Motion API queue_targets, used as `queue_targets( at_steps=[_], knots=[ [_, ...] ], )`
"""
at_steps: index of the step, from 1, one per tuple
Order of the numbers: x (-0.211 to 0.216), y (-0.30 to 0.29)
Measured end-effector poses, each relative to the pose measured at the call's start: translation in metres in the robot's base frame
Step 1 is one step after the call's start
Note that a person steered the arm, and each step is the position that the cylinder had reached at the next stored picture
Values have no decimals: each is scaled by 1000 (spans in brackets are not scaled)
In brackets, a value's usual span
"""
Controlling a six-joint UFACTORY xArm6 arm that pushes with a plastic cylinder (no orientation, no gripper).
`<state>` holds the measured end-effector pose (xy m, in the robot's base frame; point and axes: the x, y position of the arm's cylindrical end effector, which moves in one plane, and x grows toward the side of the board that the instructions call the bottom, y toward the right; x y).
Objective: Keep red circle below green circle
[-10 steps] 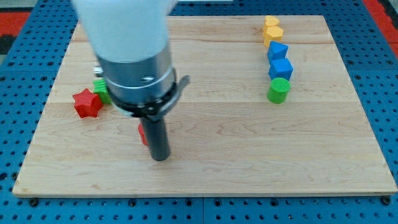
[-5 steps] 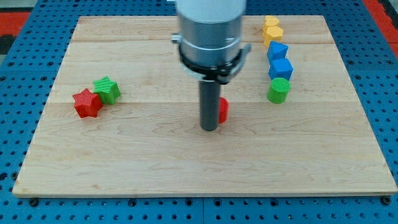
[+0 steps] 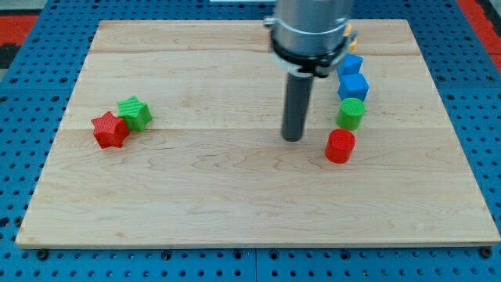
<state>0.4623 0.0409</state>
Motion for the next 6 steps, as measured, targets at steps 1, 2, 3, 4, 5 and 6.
queue_targets(
  at_steps=[1, 2, 3, 4, 5, 6],
  knots=[
    [25, -14],
    [30, 40],
    [22, 122],
    [26, 124],
    [64, 170],
    [37, 226]
  ],
)
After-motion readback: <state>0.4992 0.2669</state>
